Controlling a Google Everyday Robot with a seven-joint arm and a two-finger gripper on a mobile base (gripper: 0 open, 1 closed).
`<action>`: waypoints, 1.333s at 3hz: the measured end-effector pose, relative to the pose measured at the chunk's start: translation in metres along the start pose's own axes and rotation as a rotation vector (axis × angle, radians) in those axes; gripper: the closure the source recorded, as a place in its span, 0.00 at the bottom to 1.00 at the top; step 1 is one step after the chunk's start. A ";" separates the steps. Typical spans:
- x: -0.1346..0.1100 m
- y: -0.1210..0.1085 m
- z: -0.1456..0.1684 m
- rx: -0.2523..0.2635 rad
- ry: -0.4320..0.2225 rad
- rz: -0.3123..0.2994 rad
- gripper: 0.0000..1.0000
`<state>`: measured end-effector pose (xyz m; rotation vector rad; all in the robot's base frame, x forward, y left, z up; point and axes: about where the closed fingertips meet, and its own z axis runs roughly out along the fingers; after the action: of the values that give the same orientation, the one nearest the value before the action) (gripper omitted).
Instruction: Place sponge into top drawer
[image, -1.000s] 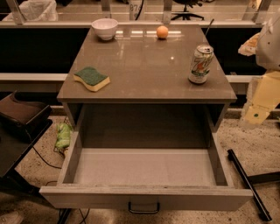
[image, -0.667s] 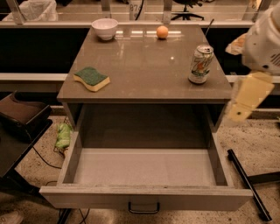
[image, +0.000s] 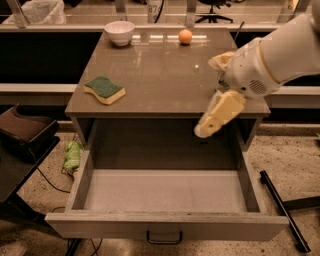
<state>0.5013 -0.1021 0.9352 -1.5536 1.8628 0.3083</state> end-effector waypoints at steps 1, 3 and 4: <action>-0.042 -0.006 0.029 0.028 -0.246 0.003 0.00; -0.080 -0.014 0.026 0.074 -0.359 0.015 0.00; -0.090 -0.044 0.045 0.139 -0.348 0.100 0.00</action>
Offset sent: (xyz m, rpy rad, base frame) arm 0.0150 0.0418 0.0041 0.1993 -0.0709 0.0359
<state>0.5626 -0.0173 0.9693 -1.2283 1.6522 0.4536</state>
